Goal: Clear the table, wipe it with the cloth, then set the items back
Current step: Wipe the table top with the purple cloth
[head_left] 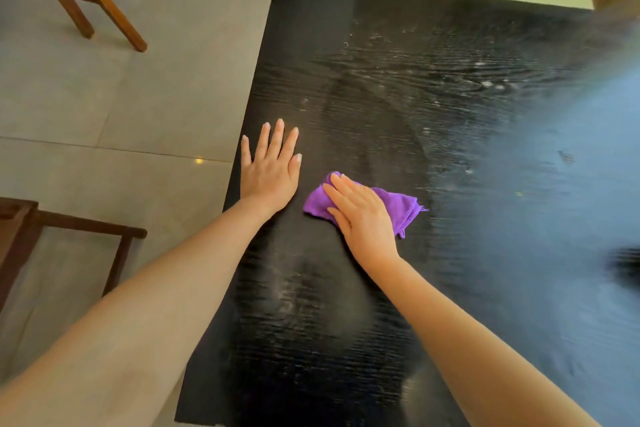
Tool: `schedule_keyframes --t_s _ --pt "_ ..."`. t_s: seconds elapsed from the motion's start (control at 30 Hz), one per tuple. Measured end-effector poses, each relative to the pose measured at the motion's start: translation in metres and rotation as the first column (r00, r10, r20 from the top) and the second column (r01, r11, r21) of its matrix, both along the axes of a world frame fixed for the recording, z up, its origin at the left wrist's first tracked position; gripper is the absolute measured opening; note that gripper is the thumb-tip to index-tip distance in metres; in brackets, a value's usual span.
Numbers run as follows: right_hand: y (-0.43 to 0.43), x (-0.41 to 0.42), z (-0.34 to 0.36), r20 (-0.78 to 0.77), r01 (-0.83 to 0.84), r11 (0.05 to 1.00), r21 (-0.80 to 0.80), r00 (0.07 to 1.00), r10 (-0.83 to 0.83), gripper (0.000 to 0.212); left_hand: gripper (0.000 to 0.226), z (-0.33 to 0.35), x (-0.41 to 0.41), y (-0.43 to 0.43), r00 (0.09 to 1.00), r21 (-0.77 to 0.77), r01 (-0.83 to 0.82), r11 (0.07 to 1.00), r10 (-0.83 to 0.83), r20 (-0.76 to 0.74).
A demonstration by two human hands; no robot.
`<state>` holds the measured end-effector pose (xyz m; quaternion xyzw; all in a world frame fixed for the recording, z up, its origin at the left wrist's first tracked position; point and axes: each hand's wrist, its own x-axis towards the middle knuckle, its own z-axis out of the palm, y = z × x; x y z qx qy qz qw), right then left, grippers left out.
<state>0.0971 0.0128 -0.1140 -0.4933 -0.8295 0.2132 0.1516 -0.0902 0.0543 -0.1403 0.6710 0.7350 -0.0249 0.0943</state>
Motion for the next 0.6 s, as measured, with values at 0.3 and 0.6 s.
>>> schedule_keyframes --t_s 0.3,0.6 --pt "-0.013 0.026 0.018 0.238 0.154 0.988 -0.015 0.960 -0.146 0.048 0.041 0.039 0.032 -0.002 0.922 0.010 0.146 0.989 -0.140 0.362" --pt "-0.040 0.044 0.012 0.232 0.447 0.892 0.058 0.864 -0.448 0.030 0.017 0.049 0.061 -0.033 0.855 0.184 0.248 0.951 -0.304 0.420"
